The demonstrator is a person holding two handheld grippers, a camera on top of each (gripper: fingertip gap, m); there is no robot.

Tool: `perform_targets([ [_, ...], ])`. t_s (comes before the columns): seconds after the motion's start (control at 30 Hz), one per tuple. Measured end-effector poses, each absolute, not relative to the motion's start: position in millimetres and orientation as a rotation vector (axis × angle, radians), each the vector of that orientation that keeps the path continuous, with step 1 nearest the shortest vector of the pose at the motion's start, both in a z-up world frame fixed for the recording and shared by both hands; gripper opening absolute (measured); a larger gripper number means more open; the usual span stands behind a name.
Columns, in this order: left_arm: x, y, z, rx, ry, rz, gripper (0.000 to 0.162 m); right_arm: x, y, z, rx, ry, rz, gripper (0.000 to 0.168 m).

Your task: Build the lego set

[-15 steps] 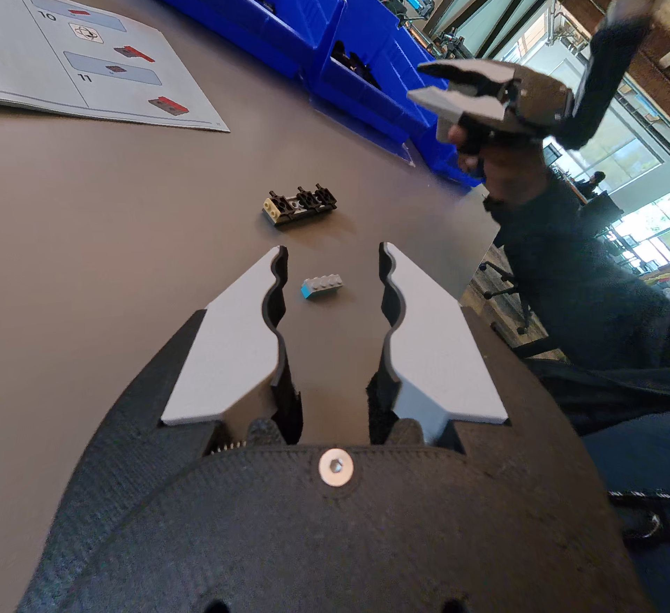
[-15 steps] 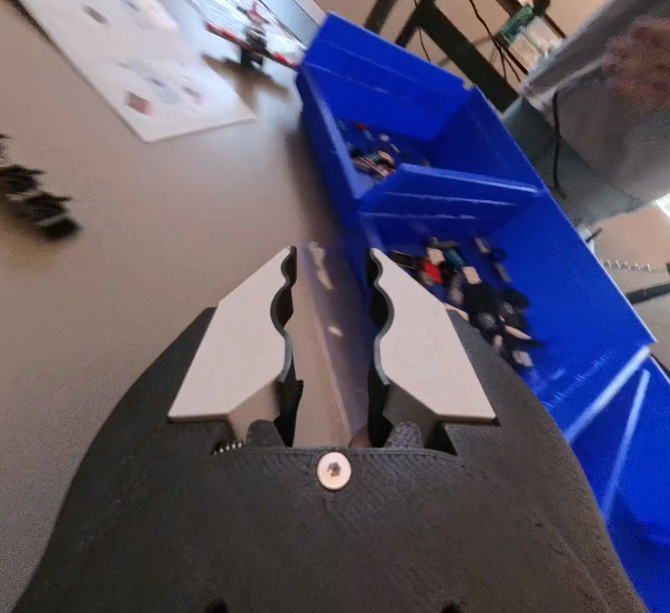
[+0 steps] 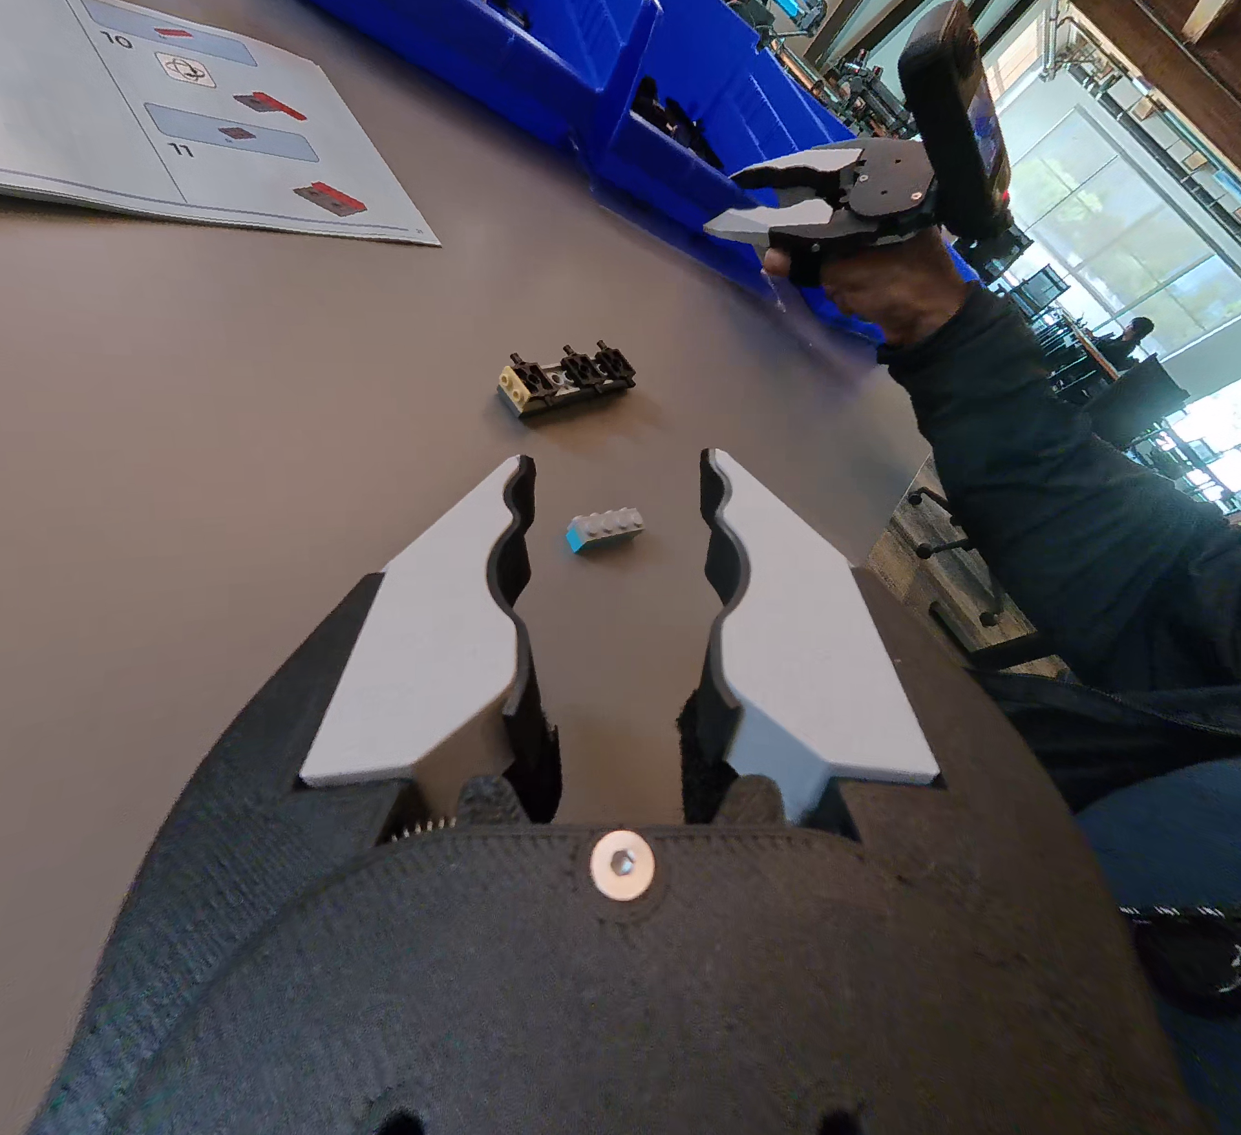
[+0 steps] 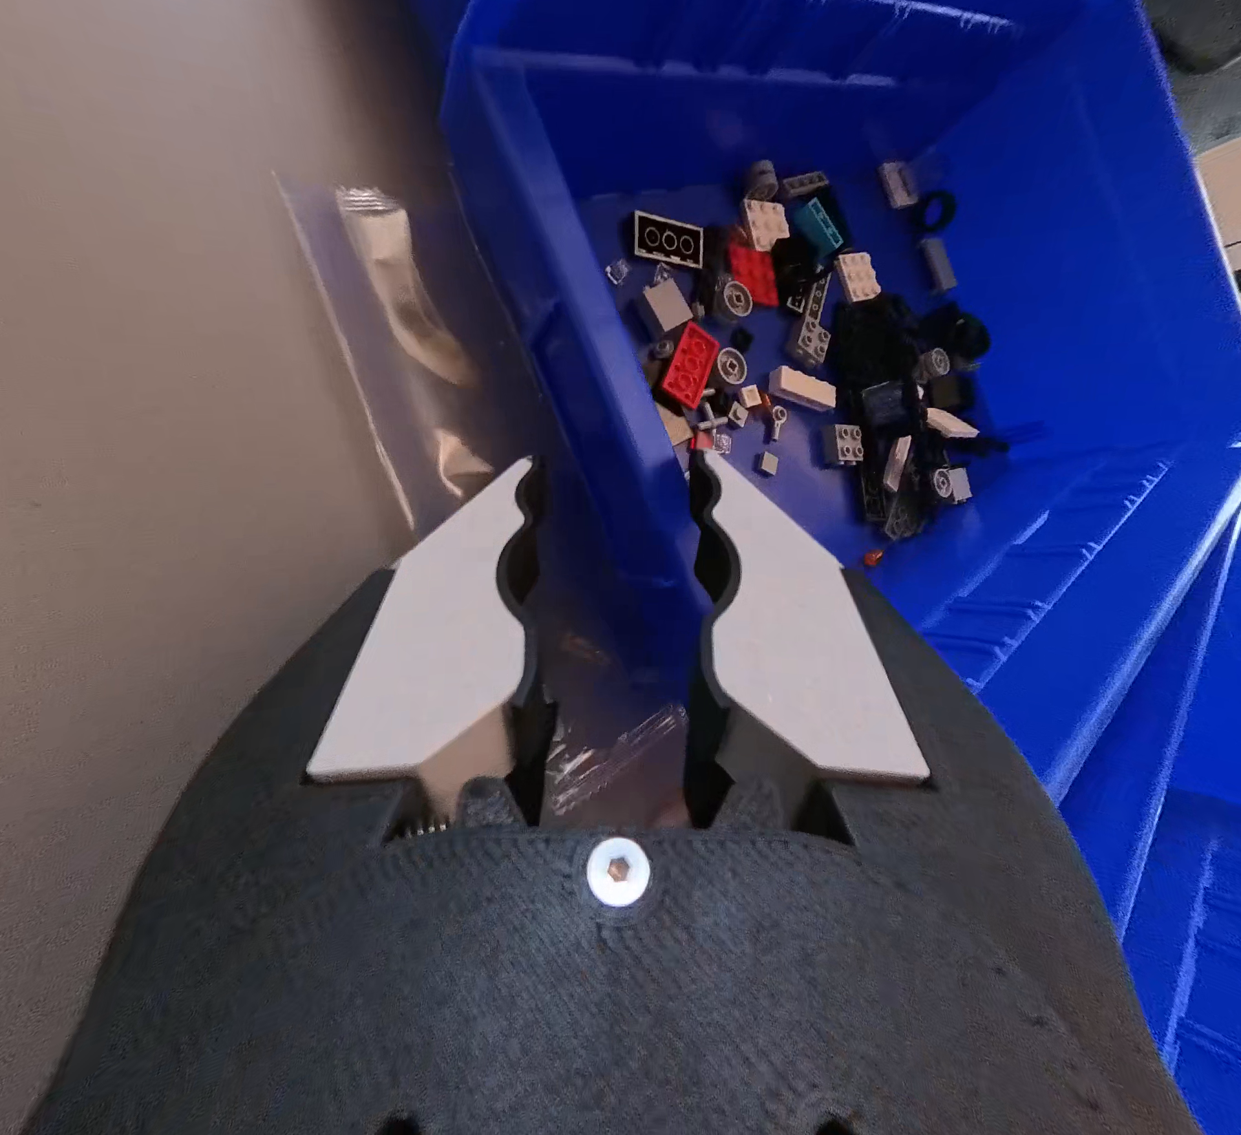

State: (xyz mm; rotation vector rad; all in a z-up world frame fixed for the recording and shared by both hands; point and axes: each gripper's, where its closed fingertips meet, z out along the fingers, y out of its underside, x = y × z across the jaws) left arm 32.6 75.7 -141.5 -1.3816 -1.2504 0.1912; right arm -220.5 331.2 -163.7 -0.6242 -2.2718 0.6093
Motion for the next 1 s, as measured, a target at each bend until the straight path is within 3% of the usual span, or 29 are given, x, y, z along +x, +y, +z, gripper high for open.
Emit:
perform_targets([
  [0.13,32,75,-142,-1.38,-1.259,0.189,0.05,-222,334,-156,-0.626,-2.297,0.612,0.041],
  [0.37,31,75,-143,-1.376,-1.266,0.188,0.05,-218,337,-171,-0.668,-2.407,0.546,0.05],
  [0.77,30,73,-145,-1.364,-1.292,0.17,0.049,-152,329,-166,-0.713,-2.497,0.686,0.051],
  [1.0,30,74,-146,-1.368,-1.292,0.153,0.049,-144,336,-99,-0.651,-2.433,0.958,0.048],
])
